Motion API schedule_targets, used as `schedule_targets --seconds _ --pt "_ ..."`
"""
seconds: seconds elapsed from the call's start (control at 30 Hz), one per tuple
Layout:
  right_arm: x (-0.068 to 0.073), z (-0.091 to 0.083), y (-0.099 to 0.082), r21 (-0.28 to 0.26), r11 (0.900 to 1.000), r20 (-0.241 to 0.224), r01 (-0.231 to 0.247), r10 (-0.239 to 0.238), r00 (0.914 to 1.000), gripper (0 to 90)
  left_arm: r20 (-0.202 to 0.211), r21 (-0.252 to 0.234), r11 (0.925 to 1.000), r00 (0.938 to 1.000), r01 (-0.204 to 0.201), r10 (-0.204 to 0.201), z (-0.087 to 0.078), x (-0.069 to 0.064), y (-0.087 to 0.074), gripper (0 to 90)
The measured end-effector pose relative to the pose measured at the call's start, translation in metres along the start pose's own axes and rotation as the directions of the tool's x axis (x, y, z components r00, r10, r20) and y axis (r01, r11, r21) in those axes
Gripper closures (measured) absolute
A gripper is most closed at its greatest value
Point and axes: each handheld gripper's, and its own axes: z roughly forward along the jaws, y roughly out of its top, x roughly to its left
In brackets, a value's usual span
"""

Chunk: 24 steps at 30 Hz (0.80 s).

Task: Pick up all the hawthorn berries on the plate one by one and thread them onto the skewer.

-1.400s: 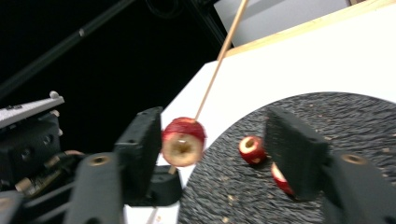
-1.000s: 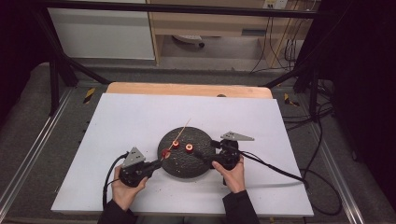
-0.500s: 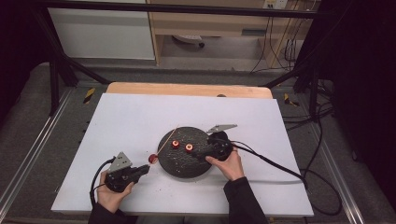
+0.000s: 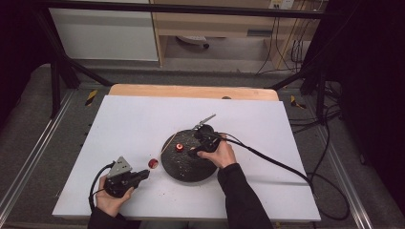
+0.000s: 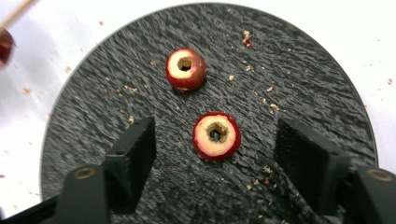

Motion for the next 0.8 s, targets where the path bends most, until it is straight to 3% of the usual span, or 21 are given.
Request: schedule_targets --seconds 0.13,0.47,0.8 --pt "-0.002 0.005 0.005 0.029 0.9993 -0.003 0.023 -0.023 0.9997 40.0 0.001 0.003 1.0000 1.0000 0.004 -0.004 0.001 0.001 0.000 88.2" --pt "-0.007 0.016 0.006 0.072 0.9973 -0.046 0.012 -0.009 0.9989 54.1 0.006 0.017 0.9999 1.0000 -0.002 0.002 0.004 -0.001 -0.001 88.2" --pt "-0.009 0.021 0.006 0.099 0.9951 -0.048 0.003 0.002 0.9988 60.4 0.008 0.021 0.9997 0.9999 -0.008 0.008 0.005 -0.002 -0.001 88.2"
